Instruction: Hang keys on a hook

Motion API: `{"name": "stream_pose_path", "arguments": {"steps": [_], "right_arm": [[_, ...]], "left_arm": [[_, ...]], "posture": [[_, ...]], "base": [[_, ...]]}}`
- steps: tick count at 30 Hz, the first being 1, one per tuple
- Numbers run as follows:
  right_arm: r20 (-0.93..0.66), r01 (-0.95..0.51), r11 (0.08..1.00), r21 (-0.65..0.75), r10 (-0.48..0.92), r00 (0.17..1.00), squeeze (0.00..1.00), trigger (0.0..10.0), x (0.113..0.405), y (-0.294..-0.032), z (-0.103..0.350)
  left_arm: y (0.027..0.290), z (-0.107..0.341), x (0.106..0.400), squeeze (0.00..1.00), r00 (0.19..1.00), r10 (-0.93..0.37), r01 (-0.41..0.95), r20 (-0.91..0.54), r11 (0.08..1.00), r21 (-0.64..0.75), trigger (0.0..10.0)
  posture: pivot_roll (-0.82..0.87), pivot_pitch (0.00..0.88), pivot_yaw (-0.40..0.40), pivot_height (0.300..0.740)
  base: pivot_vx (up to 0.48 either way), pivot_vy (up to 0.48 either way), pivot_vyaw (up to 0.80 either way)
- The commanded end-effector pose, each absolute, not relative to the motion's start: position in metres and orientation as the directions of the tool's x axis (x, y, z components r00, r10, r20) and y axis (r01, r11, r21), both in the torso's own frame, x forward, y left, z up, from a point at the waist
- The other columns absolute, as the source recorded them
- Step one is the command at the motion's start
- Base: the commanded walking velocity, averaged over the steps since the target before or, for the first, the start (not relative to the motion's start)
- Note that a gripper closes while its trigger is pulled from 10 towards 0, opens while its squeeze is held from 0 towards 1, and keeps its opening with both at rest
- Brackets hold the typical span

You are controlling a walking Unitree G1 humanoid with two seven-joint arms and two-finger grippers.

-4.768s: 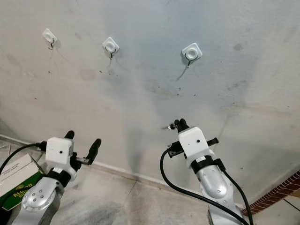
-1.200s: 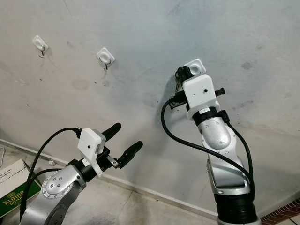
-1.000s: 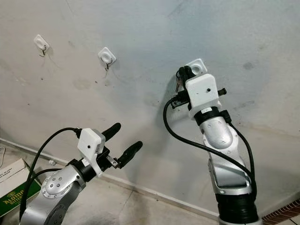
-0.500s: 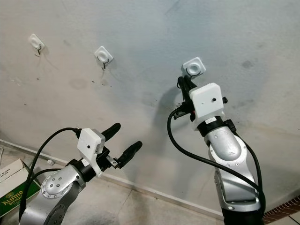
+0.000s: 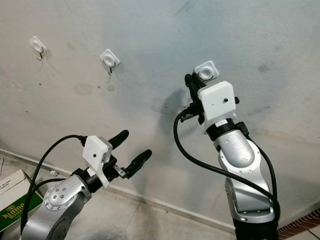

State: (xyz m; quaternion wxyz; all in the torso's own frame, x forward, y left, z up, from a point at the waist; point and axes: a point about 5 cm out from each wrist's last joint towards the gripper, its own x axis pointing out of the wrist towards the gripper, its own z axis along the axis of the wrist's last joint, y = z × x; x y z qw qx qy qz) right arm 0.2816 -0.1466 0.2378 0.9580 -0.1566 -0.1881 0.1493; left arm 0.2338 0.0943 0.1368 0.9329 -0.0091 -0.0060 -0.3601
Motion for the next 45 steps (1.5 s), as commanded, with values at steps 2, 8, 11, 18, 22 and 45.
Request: {"name": "stream_pose_path", "arguments": {"steps": [2, 8, 11, 18, 22, 45], "right_arm": [[0.332, -0.205, 0.911, -0.359, 0.33, 0.884, 0.0, 10.0, 0.283, -0.151, 0.244], [0.31, -0.177, 0.924, -0.34, 0.287, 0.906, 0.0, 10.0, 0.282, -0.162, 0.239], [0.295, -0.169, 0.929, -0.33, 0.272, 0.916, 0.0, 10.0, 0.281, -0.165, 0.235], [0.253, -0.17, 0.936, -0.308, 0.252, 0.934, 0.0, 10.0, 0.279, -0.17, 0.222], [0.236, -0.175, 0.937, -0.304, 0.252, 0.939, 0.0, 10.0, 0.278, -0.17, 0.217], [0.163, -0.145, 0.964, -0.224, 0.184, 0.969, 0.0, 10.0, 0.28, -0.175, 0.195]], "left_arm": [[0.097, 0.136, 0.234, 0.0, 0.749, -0.662, 0.662, 0.013, 0.749, -0.009, 10.0], [0.097, 0.135, 0.234, 0.0, 0.747, -0.665, 0.665, 0.011, 0.747, -0.011, 10.0], [0.097, 0.135, 0.234, 0.0, 0.746, -0.666, 0.666, 0.011, 0.746, -0.011, 10.0], [0.096, 0.135, 0.235, 0.0, 0.744, -0.668, 0.668, 0.011, 0.744, -0.012, 10.0], [0.096, 0.135, 0.235, 0.0, 0.745, -0.667, 0.667, 0.011, 0.745, -0.011, 10.0], [0.096, 0.136, 0.235, 0.0, 0.746, -0.666, 0.666, 0.012, 0.746, -0.005, 10.0]], "posture": [[-0.04, 0.046, 0.038, 0.74], [-0.04, 0.047, 0.04, 0.74], [-0.05, 0.05, 0.041, 0.74], [-0.04, 0.051, 0.041, 0.74], [-0.04, 0.05, 0.041, 0.74], [-0.04, 0.05, 0.041, 0.74]], "base": [[0.0, 0.0, 0.0], [0.0, 0.0, 0.0], [0.0, 0.0, 0.0], [0.0, 0.0, 0.0], [0.0, 0.0, 0.0], [0.0, 0.0, 0.0]]}}
